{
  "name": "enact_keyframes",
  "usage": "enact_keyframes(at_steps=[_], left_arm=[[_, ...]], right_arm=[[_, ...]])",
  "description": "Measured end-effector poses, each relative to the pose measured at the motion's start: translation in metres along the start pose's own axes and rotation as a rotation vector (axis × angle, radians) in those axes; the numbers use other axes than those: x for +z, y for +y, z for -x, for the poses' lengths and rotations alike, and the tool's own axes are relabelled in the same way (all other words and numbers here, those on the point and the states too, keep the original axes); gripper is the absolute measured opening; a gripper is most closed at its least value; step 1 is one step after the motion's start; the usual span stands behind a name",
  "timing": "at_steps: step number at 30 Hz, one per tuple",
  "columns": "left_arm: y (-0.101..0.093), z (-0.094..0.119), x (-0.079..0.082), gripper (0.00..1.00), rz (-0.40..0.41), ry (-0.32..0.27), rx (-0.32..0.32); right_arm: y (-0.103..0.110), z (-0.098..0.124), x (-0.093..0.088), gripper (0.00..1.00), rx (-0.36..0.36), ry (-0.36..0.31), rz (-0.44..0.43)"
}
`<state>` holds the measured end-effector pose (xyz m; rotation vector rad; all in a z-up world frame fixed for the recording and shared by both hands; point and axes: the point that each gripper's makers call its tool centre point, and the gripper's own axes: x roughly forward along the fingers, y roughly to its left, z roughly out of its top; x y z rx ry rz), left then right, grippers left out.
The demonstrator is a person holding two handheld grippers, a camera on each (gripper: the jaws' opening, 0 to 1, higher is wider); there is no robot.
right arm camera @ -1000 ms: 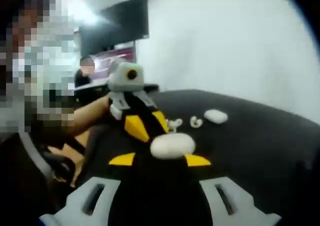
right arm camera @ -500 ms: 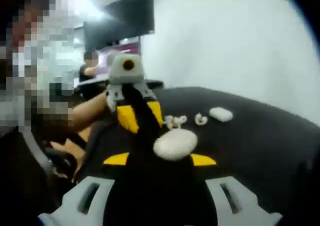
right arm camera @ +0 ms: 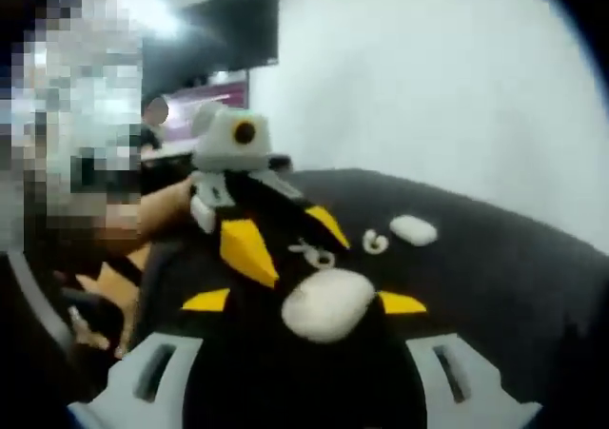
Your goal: Pick up three earphones and place each one into its charging case using tactile feedback, ensure that each earphone is properly inserted and securely positioned inside the case.
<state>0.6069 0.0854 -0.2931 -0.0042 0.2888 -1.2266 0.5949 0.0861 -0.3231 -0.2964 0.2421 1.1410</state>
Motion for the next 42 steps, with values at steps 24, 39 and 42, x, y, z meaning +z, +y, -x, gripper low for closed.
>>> enact_keyframes(at_steps=[24,39,42], left_arm=[[-0.062,-0.008,-0.025,0.33,-0.02,0.111,-0.244],[-0.057,-0.009,-0.032,0.26,0.021,0.151,-0.212],[-0.055,-0.007,-0.026,0.2,0.007,0.125,-0.201]], right_arm=[[0.034,0.042,-0.014,0.35,0.446,-0.022,0.252],[0.036,0.042,-0.003,0.35,0.31,-0.017,0.678],[0.031,0.043,-0.005,0.34,0.298,-0.021,0.558]])
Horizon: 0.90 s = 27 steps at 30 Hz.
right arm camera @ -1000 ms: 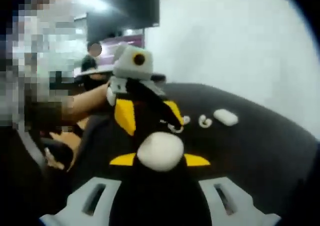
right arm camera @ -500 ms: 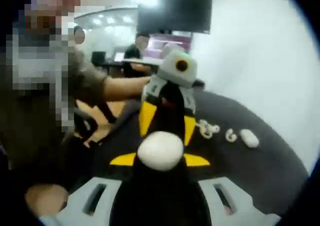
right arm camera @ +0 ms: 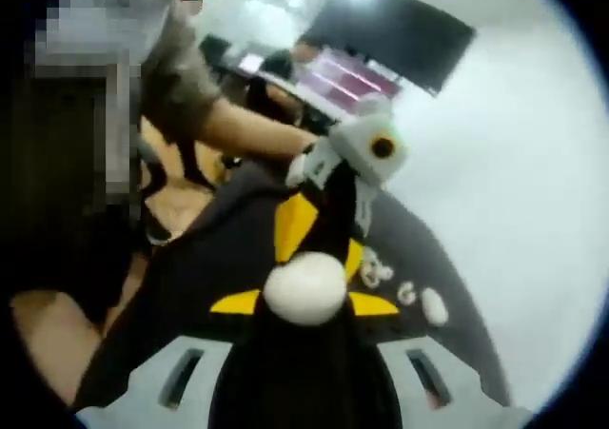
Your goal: Pick up three earphones and place each one into its charging case using tactile feedback, ensure that each earphone is properly inserted and securely positioned inside the case.
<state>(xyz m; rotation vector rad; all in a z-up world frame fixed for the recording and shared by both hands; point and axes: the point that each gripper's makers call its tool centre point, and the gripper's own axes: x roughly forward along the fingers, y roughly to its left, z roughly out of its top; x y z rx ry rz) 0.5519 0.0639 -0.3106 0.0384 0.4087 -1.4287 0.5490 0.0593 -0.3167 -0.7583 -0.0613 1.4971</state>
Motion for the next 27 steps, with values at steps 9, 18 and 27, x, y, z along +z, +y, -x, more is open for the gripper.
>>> enact_keyframes(at_steps=[9,18,27], left_arm=[[-0.002,0.003,0.009,0.17,-0.114,-0.041,0.005],[0.001,0.007,0.012,0.16,-0.165,-0.04,0.014],[-0.001,0.004,0.015,0.16,-0.136,-0.036,0.023]], right_arm=[[0.0,0.003,-0.017,0.27,0.047,-0.091,-0.5],[0.002,-0.009,-0.003,0.23,0.115,-0.119,-0.617],[0.002,-0.005,-0.002,0.23,0.012,-0.121,-0.371]])
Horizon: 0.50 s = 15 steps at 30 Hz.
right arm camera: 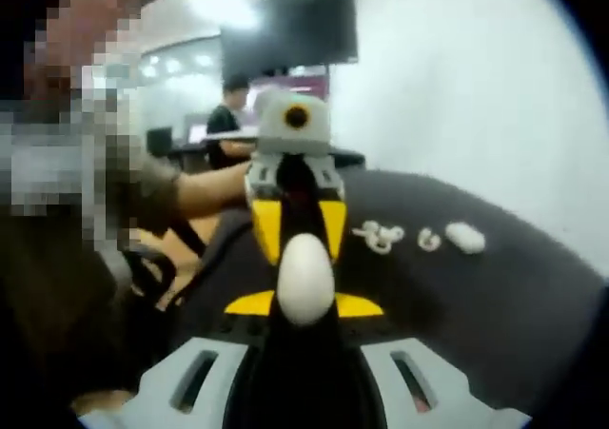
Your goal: Pick up three earphones and place each one into its charging case using tactile feedback, ensure that each earphone is properly inserted and securely positioned inside the case.
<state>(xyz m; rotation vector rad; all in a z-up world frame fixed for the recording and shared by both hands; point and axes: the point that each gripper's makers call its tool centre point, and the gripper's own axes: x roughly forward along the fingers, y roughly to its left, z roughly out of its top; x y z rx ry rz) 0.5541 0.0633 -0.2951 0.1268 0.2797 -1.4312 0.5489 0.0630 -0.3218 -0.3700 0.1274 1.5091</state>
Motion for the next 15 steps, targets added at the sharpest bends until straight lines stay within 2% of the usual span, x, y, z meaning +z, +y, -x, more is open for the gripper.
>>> enact_keyframes(at_steps=[3,6,11,13,15], left_arm=[[-0.0031,0.0009,0.0005,0.15,0.095,0.011,-0.033],[-0.0046,0.0,0.001,0.15,0.106,0.005,-0.041],[-0.0073,-0.0023,0.0008,0.16,0.099,0.002,-0.039],[-0.0081,-0.0046,0.0018,0.16,0.047,-0.026,-0.034],[-0.0055,-0.0062,-0.0048,0.17,-0.008,0.015,0.001]], right_arm=[[0.0034,-0.0002,0.002,0.23,-0.032,-0.005,0.142],[0.0042,0.0011,0.0013,0.22,-0.045,-0.008,0.177],[0.0005,0.0023,0.001,0.22,-0.045,-0.01,0.162],[0.0001,0.0029,-0.0016,0.22,-0.021,-0.009,0.066],[-0.0028,0.0022,-0.0015,0.22,-0.016,-0.012,0.031]])
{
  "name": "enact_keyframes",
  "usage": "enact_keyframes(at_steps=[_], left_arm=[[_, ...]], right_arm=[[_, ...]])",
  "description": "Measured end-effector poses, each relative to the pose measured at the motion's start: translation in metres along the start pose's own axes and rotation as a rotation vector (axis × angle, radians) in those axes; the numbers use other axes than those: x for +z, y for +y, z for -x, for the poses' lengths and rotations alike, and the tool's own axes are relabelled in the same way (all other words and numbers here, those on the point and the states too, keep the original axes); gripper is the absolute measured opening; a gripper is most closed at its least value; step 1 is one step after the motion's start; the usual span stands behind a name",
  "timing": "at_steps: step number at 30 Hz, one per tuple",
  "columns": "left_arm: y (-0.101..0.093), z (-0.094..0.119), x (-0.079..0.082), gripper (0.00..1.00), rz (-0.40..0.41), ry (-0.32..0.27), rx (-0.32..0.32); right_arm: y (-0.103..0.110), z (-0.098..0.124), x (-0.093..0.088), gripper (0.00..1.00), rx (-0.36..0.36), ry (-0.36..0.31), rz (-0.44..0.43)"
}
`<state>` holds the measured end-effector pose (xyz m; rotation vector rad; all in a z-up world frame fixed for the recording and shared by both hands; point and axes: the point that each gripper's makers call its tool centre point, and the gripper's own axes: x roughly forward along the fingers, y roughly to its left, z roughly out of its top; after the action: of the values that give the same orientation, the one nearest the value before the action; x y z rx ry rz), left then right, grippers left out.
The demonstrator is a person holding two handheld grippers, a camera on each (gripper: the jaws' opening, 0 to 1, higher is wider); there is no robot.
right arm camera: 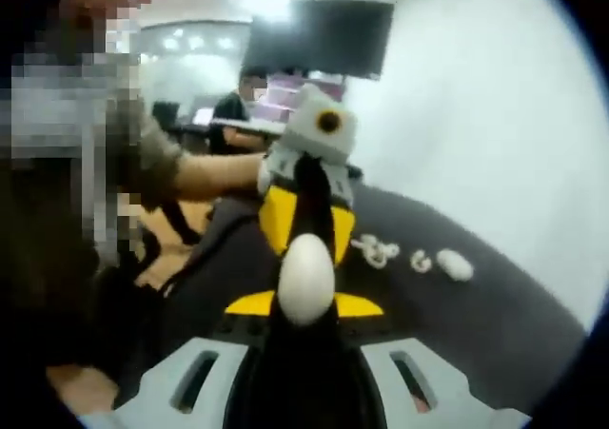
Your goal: Pick up three earphones and place each one into its charging case using tactile feedback, ensure that each earphone is properly inserted and securely positioned inside the case.
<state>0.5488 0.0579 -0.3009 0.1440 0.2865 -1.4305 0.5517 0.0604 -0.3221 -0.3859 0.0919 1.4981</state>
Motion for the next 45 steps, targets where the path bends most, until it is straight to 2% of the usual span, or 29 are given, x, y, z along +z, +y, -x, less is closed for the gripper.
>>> enact_keyframes(at_steps=[4,6,8,9,10,11,14,15,16,18,20,24,26,28,29,30,31,32,33,34,36,37,38,42,45], left_arm=[[0.002,-0.001,0.001,0.17,0.013,0.005,0.005],[0.003,0.0,0.0,0.16,0.046,0.013,-0.005],[0.0,0.001,0.001,0.16,0.112,0.009,-0.027],[-0.002,0.001,0.004,0.15,0.172,0.0,-0.045],[-0.002,0.003,0.003,0.15,0.224,0.01,-0.057],[-0.001,0.002,0.003,0.15,0.237,0.006,-0.06],[0.0,0.001,0.005,0.17,0.195,-0.013,-0.036],[0.004,0.001,0.007,0.17,0.184,-0.033,-0.017],[0.007,0.002,0.015,0.17,0.169,-0.091,-0.005],[0.019,0.01,0.023,0.14,0.144,-0.131,0.061],[0.021,0.01,0.018,0.15,0.138,-0.109,0.073],[0.027,0.015,0.02,0.16,0.102,-0.12,0.094],[0.035,0.026,0.033,0.17,0.099,-0.192,0.129],[0.052,0.05,0.052,0.17,0.098,-0.306,0.211],[0.064,0.064,0.059,0.17,0.11,-0.36,0.272],[0.081,0.08,0.063,0.16,0.123,-0.406,0.362],[0.098,0.095,0.061,0.15,0.13,-0.415,0.458],[0.115,0.109,0.054,0.13,0.139,-0.394,0.561],[0.127,0.12,0.046,0.1,0.146,-0.37,0.634],[0.131,0.125,0.042,0.09,0.155,-0.356,0.655],[0.126,0.119,0.044,0.09,0.202,-0.383,0.586],[0.123,0.114,0.043,0.09,0.208,-0.377,0.554],[0.122,0.11,0.041,0.09,0.2,-0.357,0.547],[0.122,0.089,0.019,0.1,0.111,-0.185,0.578],[0.134,0.083,0.008,0.1,0.116,-0.129,0.598]], right_arm=[[0.0,-0.001,0.0,0.22,-0.005,0.001,-0.01],[0.001,-0.002,0.0,0.22,-0.012,0.0,0.018],[0.001,-0.003,0.001,0.22,-0.017,0.001,0.079],[0.002,-0.003,0.003,0.22,-0.026,-0.007,0.136],[0.003,-0.003,0.003,0.22,-0.032,-0.002,0.153],[0.004,-0.003,0.002,0.22,-0.031,-0.002,0.148],[0.001,-0.002,0.002,0.22,-0.049,-0.005,0.157],[0.0,-0.002,0.002,0.22,-0.052,-0.003,0.151],[-0.001,-0.002,0.002,0.22,-0.048,-0.004,0.137],[0.001,-0.003,0.002,0.22,-0.038,-0.01,0.145],[0.001,-0.002,0.001,0.22,-0.029,-0.01,0.105],[-0.001,-0.001,-0.002,0.22,-0.005,-0.008,0.003],[-0.002,-0.001,-0.002,0.22,-0.001,-0.007,-0.021],[-0.002,0.0,-0.003,0.22,0.005,-0.007,-0.042],[-0.002,0.0,-0.003,0.22,0.007,-0.006,-0.05],[-0.001,0.0,-0.003,0.22,0.01,-0.007,-0.056],[-0.001,-0.001,-0.003,0.22,0.012,-0.007,-0.067],[-0.001,-0.001,-0.003,0.22,0.013,-0.007,-0.072],[-0.001,-0.001,-0.003,0.22,0.013,-0.008,-0.074],[-0.001,-0.001,-0.003,0.22,0.012,-0.008,-0.073],[-0.001,-0.001,-0.003,0.22,0.012,-0.008,-0.07],[-0.001,-0.001,-0.003,0.22,0.011,-0.009,-0.07],[-0.001,-0.001,-0.003,0.22,0.011,-0.009,-0.068],[-0.002,-0.003,-0.003,0.22,0.006,-0.009,-0.067],[-0.003,-0.003,-0.003,0.22,0.003,-0.01,-0.062]])
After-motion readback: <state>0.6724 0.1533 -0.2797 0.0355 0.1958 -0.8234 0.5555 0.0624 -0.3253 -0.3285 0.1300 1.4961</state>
